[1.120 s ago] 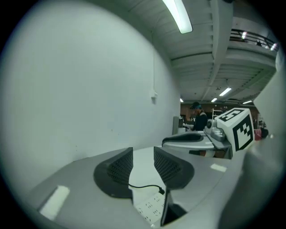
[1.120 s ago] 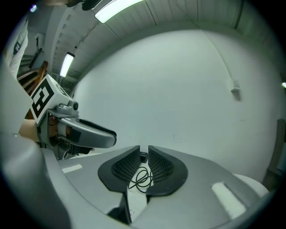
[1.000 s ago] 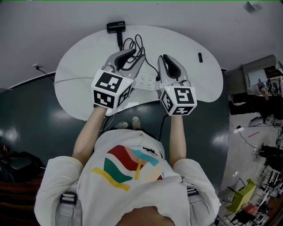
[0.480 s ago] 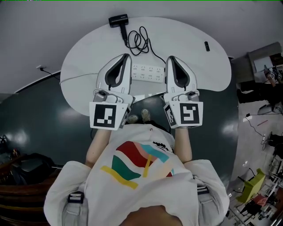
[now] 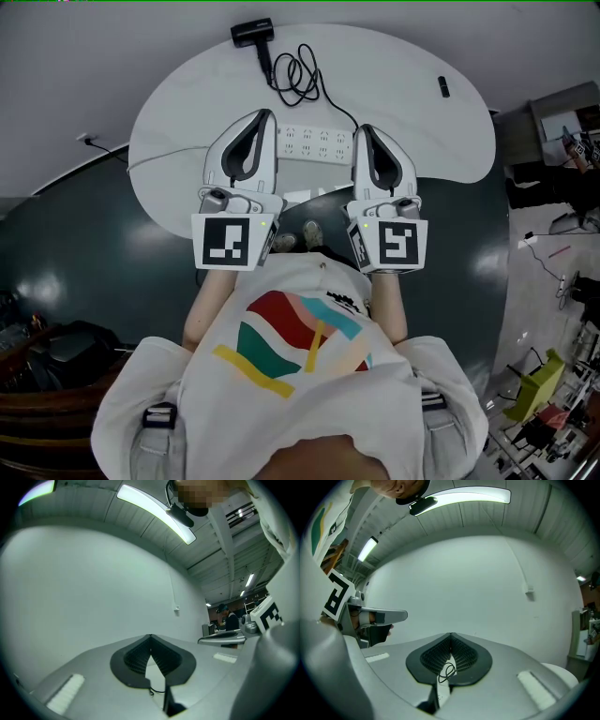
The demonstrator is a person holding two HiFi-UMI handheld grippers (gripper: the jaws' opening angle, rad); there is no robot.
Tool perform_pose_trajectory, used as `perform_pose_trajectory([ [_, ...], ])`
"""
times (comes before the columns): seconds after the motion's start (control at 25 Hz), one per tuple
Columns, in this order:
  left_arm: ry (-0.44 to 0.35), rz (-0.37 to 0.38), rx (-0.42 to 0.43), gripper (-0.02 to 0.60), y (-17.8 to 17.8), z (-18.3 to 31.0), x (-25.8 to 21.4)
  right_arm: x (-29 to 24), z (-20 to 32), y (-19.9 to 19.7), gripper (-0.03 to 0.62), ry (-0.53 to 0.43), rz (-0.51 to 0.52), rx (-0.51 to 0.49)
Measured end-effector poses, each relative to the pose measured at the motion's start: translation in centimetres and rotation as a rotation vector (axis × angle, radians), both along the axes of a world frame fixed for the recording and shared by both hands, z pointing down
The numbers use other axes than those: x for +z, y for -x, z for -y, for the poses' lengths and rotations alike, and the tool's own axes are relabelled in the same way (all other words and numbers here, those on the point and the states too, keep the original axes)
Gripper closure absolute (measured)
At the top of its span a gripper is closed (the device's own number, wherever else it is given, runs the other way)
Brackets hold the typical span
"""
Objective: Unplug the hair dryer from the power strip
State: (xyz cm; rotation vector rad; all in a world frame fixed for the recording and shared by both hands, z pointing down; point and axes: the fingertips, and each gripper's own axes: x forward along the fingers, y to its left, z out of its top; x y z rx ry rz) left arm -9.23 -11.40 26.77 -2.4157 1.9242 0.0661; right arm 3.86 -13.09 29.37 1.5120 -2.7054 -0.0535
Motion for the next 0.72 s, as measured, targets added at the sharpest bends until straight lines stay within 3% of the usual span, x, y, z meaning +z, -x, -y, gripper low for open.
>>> perform_pose_trajectory([
  [0.72,0.022,-0.007,0.013,0.581,-0.33,0.77,0.64,-0.03,0.85,-0.36,0.580,-0.001,-0.014,-0.001],
])
